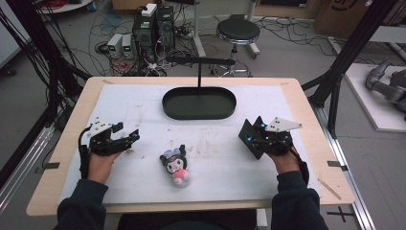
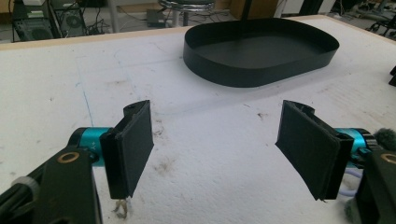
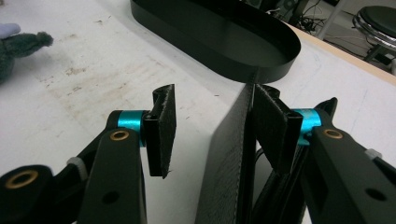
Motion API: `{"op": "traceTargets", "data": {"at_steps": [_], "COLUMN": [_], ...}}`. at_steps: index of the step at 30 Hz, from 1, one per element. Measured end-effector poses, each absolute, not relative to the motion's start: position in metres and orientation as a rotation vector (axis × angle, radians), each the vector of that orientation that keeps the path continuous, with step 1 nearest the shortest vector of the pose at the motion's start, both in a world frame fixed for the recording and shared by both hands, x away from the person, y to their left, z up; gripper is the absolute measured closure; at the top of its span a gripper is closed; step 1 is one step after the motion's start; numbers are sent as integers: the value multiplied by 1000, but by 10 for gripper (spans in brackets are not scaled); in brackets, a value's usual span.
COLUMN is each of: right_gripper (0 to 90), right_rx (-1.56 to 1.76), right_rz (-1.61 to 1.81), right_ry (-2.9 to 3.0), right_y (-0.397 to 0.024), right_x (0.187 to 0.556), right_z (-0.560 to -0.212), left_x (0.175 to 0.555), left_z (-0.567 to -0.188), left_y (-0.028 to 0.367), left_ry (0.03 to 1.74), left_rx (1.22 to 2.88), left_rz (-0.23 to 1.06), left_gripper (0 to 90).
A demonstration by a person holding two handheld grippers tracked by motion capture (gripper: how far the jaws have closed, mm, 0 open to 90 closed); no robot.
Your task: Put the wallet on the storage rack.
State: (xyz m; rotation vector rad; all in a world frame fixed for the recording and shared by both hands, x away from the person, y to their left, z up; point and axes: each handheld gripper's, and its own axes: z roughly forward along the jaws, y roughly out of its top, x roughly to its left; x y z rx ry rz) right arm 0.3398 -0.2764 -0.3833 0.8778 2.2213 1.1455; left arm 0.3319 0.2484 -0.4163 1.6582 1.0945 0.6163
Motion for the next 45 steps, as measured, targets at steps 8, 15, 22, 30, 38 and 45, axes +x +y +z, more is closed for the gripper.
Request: {"op": "traceTargets", "data": {"at_steps": [8,15,22,30,38,45], "right_gripper": [558,471,540,881,881,836], "right_rx": [855,865,870,817,763,744], "right_rz": [1128,1087,1068,1045,1187,1137], "right_ry": [2240,2210,2205,2250,2380,2354], "right_y": [-274,-272,-273,-268,-266,-262], "right_x": [339,340,341,339,340,339], "right_z": [-384,-385,-386,-382,-382,-383], "left_x": [332,332,332,332,331,332], "left_z": [-416,-416,-417,-417,-417,-417], "left_y": [248,249,248,248,249,249], "left_ry": [1093,1093,1095,1097,1101,1095], "left_rx": [1662,1663,1664,1664,1662,1668], "left_rz": [617,616,615,614,617,619], "left_gripper": [266,266,266,266,268,268]}}
